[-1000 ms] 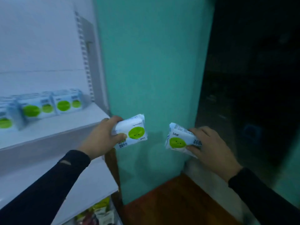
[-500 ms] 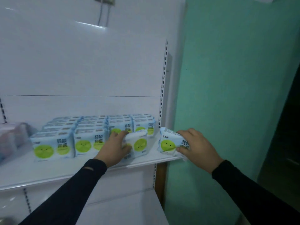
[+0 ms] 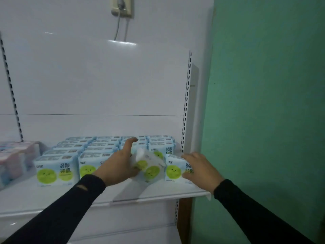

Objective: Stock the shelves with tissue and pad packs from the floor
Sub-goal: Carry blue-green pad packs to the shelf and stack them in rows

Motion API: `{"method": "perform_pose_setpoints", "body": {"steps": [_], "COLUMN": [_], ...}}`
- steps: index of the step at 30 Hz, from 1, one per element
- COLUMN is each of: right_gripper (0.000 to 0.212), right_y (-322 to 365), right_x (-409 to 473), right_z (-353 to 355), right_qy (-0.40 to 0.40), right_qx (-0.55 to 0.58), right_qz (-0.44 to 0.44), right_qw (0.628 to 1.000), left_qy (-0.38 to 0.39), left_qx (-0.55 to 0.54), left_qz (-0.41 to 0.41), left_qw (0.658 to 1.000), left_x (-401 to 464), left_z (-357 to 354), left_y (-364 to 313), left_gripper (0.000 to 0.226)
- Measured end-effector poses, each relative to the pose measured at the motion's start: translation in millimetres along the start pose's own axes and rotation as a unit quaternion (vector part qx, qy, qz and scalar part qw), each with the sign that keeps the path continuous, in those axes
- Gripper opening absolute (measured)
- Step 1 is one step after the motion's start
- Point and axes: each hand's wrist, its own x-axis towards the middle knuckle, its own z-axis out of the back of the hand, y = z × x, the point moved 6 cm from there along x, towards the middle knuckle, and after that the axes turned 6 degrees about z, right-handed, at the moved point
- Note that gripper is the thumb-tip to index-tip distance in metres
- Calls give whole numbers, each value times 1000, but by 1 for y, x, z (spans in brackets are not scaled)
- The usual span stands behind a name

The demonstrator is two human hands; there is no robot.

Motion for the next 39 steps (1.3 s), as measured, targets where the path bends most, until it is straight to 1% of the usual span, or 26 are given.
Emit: {"method": "perform_pose_setpoints", "body": {"steps": [2,4,6,8,12,14,16,21,22,24,26,28,31,36,39], "right_gripper": [61,61,59,59,61,61,62,60,61,63,65,65,63,64,64], "right_y": [-5,-8,-10,-12,-17,-18,-20,-21,-21,-20,-19,-18,-14,-9,-8], "right_x": [5,8,10,11,14,17,20,24,23,22,23,25,33,47,56], "right_z": [2,2,-1,-2,-6,-8,-8,-10,-11,-11,-10,-10,-14,-26,-35], "right_qy": [1,-1,-4,-9,-9,-4,-3,-9,-8,-9,-14,-18,-21,-28,-34], "right_qx": [8,17,28,35,45,49,46,52,50,37,7,-11,-4,0,14], "right_qz": [16,27,39,48,51,51,51,56,57,61,63,63,60,47,40], "right_qw": [1000,999,999,998,998,997,998,997,997,997,998,998,998,998,999], "left_qy": [-19,-27,0,28,32,56,82,98,105,112,108,98,73,34,4], "left_qx": [6,37,70,77,46,70,106,195,206,216,211,212,241,295,338], "left_qz": [7,12,21,40,68,72,64,28,24,12,0,-7,-25,-47,-52], "left_qw": [1000,999,997,996,996,993,989,975,973,970,971,972,967,954,940], "left_x": [12,22,25,24,24,27,32,38,38,36,36,38,44,58,63], "left_z": [16,20,7,-9,-22,-24,-21,-16,-19,-24,-26,-25,-26,-31,-32], "left_y": [-12,-21,-25,-22,-17,-18,-21,-20,-18,-14,-10,-7,0,14,20], "left_gripper": [81,74,71,69,71,62,59,77,75,61,50,51,55,56,53]}}
